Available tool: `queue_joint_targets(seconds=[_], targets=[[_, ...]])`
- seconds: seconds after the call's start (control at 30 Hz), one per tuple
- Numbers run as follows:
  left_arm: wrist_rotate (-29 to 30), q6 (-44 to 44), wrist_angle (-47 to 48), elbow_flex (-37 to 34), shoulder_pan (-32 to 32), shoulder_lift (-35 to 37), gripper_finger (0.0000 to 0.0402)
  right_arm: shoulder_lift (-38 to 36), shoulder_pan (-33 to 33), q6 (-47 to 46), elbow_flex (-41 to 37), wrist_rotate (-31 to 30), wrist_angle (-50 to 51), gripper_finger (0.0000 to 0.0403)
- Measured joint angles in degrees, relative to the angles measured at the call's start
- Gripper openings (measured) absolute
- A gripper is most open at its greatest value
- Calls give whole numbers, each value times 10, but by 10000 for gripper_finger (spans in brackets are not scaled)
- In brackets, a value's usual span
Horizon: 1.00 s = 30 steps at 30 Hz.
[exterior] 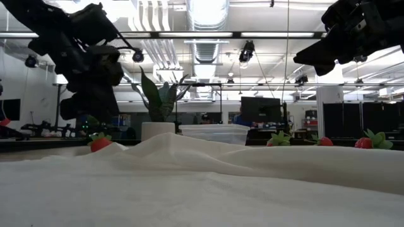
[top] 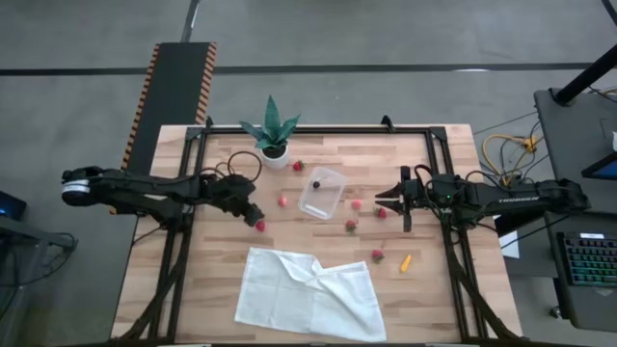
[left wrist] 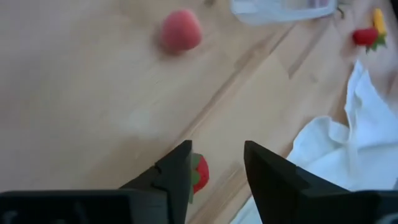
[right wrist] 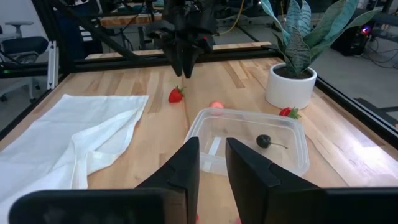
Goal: Pick and placing Produce into tupperware
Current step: Put the red strawberry into the transparent bin
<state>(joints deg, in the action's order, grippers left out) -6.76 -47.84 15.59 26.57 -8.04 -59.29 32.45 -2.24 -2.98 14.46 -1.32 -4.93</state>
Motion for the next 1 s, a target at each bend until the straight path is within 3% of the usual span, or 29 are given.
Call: queue_joint_targets(seconds=[0.23,0.4,0.6,1.0], targets=[[-5,-62,18,0,-2,-11,132,0,0,0,0,0,0,75],[26,-74,99,-4,-3,-15,132,0,0,0,0,0,0,81],[29,-77,43,-3,-3,-13,132,0,0,0,0,0,0,77],[26,-101,30,-8,-3,-54,132,0,0,0,0,0,0,81]])
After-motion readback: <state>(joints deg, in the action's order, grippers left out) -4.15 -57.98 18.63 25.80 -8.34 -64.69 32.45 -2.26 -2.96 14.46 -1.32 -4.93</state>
